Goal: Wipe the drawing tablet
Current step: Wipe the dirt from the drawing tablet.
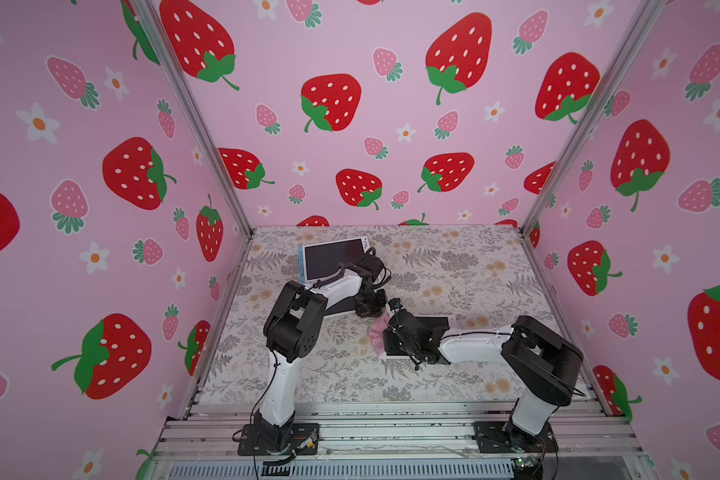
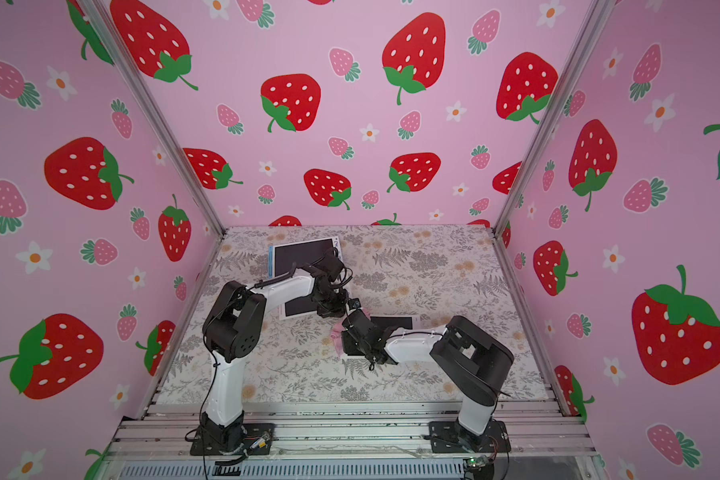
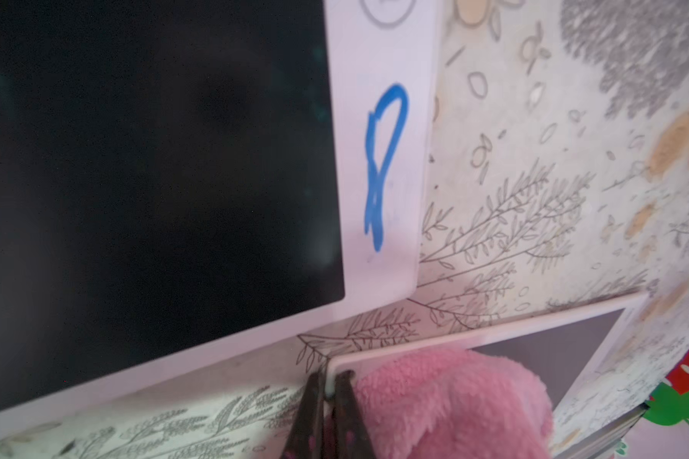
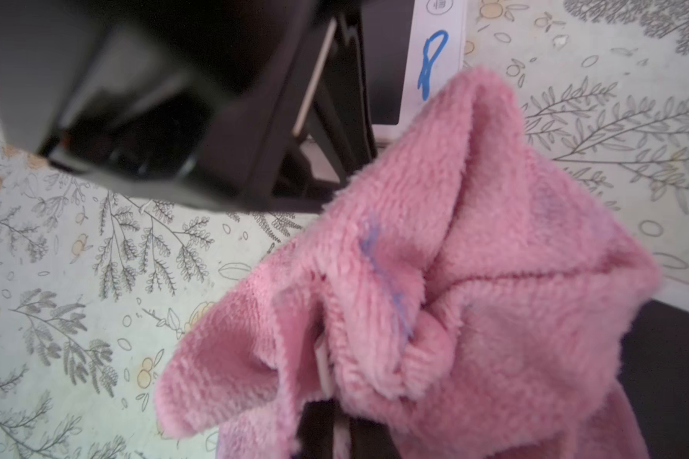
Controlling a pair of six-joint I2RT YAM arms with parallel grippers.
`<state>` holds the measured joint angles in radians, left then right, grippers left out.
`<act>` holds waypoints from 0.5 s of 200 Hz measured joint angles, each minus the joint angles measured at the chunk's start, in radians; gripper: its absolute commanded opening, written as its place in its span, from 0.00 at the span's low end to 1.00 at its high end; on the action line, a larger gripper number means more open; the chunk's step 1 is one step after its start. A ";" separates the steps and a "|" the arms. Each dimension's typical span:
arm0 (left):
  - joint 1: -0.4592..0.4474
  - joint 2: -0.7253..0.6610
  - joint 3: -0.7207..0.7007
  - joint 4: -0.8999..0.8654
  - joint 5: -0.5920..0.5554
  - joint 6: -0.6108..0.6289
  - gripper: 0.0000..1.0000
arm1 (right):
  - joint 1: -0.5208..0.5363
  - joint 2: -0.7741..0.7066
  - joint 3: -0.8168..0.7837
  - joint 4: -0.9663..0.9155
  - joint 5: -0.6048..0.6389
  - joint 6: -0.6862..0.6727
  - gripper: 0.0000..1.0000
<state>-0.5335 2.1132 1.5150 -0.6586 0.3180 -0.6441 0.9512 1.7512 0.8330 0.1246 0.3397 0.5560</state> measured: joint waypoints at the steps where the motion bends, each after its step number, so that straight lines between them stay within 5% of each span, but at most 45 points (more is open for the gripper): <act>1: -0.002 0.000 0.001 -0.001 -0.002 0.001 0.12 | -0.001 0.000 0.000 0.000 -0.001 0.000 0.00; 49: -0.037 0.014 0.070 -0.080 -0.072 0.026 0.46 | -0.039 -0.163 -0.042 -0.061 -0.064 0.023 0.00; 82: -0.046 -0.051 0.072 -0.126 -0.153 0.008 0.45 | -0.150 -0.319 -0.043 -0.094 -0.076 0.032 0.00; 100: -0.047 -0.162 0.000 -0.104 -0.150 -0.020 0.36 | -0.225 -0.344 -0.043 -0.101 -0.098 0.017 0.00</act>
<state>-0.5804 1.9511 1.5146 -0.7628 0.1677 -0.6640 0.7265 1.4071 0.7895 0.0231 0.2420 0.5732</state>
